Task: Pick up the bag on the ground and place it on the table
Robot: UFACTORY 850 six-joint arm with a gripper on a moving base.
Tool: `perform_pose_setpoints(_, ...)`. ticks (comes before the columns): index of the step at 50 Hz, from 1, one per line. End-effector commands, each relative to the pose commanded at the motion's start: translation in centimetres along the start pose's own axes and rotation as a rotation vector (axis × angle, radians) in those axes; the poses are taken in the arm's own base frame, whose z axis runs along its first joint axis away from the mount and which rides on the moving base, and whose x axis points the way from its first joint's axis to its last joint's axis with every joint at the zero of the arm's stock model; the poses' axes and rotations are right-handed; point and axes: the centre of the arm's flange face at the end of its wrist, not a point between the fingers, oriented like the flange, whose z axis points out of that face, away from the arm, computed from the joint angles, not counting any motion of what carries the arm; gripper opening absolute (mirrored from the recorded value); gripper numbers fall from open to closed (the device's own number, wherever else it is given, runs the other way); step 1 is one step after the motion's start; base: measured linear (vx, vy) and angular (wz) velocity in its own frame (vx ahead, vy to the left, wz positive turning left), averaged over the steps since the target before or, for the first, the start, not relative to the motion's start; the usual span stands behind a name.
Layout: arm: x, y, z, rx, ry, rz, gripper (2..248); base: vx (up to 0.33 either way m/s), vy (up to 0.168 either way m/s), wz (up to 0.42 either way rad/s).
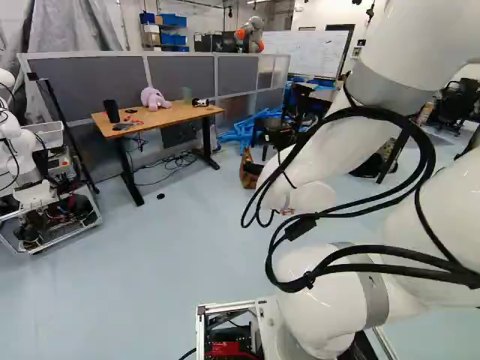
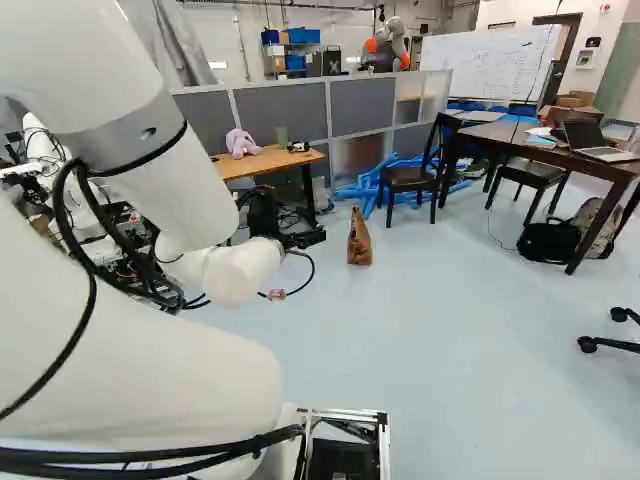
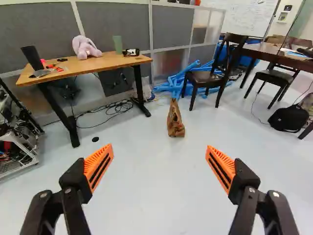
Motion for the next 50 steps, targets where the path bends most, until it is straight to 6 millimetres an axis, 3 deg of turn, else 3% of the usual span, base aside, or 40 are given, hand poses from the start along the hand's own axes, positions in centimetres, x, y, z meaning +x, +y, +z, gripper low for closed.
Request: perform_pose_setpoints(50, 0.0, 0.0, 0.0, 0.0, 0.0, 0.0, 247, 0.153, -0.051, 0.0)
